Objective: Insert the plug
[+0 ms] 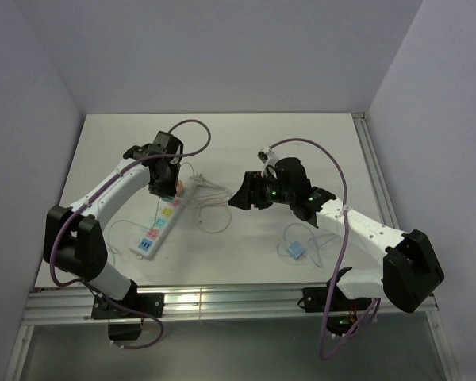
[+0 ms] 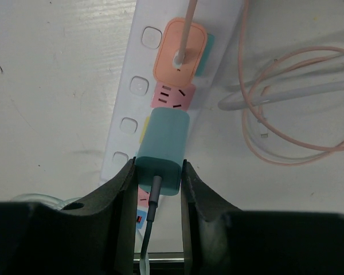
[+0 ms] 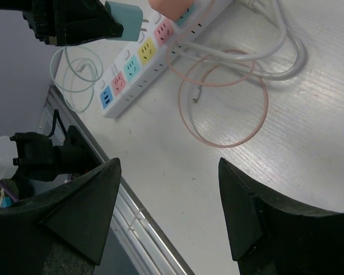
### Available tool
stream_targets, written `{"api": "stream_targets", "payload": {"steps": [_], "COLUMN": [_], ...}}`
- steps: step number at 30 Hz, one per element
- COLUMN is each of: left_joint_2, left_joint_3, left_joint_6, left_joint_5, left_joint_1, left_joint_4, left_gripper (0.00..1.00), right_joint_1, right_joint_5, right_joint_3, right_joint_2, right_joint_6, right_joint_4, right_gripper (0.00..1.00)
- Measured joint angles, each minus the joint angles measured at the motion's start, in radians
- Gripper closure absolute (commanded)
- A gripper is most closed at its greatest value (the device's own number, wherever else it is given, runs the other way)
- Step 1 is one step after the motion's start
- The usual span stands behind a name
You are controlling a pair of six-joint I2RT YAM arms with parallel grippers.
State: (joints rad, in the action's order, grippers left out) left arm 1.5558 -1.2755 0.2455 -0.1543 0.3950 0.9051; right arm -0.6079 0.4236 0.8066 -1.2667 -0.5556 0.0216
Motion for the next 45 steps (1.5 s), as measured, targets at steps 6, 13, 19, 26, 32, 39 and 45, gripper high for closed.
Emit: {"api": "stream_targets", "payload": {"steps": [6, 13, 19, 26, 32, 39, 45], "left_joint_2": [0.064, 0.089, 0.123, 0.18, 0.179, 0.179, 0.182], "left_joint_3": [-0.03, -0.074, -0.127, -0.106, -0.069, -0.068, -0.095], "left_joint_6": [-0.057, -0.139, -0.218, -0.29, -0.306, -0.314, -0.32], "left_joint_5": [-0.031, -0.052, -0.045, -0.033, -0.039, -0.061, -0.07], "left_joint_1": [0.018, 0.046, 0.052, 0.048, 0.045, 0.044, 0.041], "left_joint_4": [0.006, 0.029, 0.069, 0.093, 0.087, 0.063, 0.06], "left_gripper": [1.0, 1.0, 1.0, 1.0, 1.0, 1.0, 1.0], "right_joint_1": [0.019, 0.032, 0.037, 0.039, 0.04, 0.043, 0.043], "right_joint_5": [0.015, 0.035, 0.045, 0.056, 0.065, 0.076, 0.076], "right_joint_3": [-0.029, -0.038, -0.048, -0.054, -0.073, -0.078, -0.079], "right_joint_2": [0.0, 0.0, 0.0, 0.002, 0.006, 0.006, 0.006], "right_joint_6": [0.001, 0.0, 0.0, 0.0, 0.0, -0.001, -0.001], "right_joint_4": [0.001, -0.015, -0.02, -0.024, -0.031, -0.037, -0.037], "right_gripper": [0.24, 0.25, 0.25, 0.25, 0.25, 0.25, 0.25]}}
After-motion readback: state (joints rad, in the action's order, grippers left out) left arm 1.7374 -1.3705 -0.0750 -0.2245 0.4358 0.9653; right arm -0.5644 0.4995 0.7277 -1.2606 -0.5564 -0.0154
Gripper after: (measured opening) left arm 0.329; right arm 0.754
